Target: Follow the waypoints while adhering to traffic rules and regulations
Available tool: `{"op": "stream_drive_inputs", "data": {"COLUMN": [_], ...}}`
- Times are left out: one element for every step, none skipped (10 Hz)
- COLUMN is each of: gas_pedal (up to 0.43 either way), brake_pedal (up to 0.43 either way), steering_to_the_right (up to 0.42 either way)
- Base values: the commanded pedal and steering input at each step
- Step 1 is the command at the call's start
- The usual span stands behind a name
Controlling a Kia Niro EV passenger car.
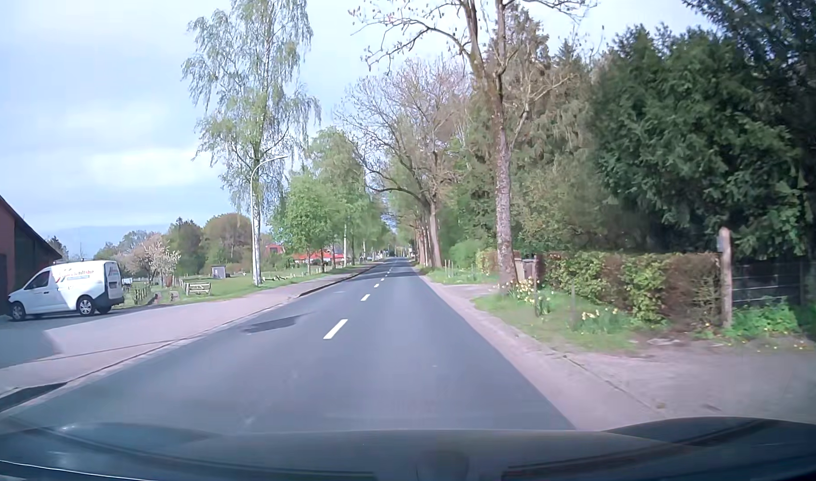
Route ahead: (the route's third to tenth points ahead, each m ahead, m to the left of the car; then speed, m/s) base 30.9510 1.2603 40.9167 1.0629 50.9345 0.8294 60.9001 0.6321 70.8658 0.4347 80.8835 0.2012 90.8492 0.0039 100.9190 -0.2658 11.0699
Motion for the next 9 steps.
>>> {"op": "stream_drive_inputs", "data": {"gas_pedal": [0.13,0.13,0.13,0.13,0.13,0.13,0.13,0.13,0.13], "brake_pedal": [0.0,0.0,0.0,0.0,0.0,0.0,0.0,0.0,0.0], "steering_to_the_right": [-0.006,-0.006,-0.006,-0.007,-0.007,-0.007,-0.007,-0.007,-0.007]}}
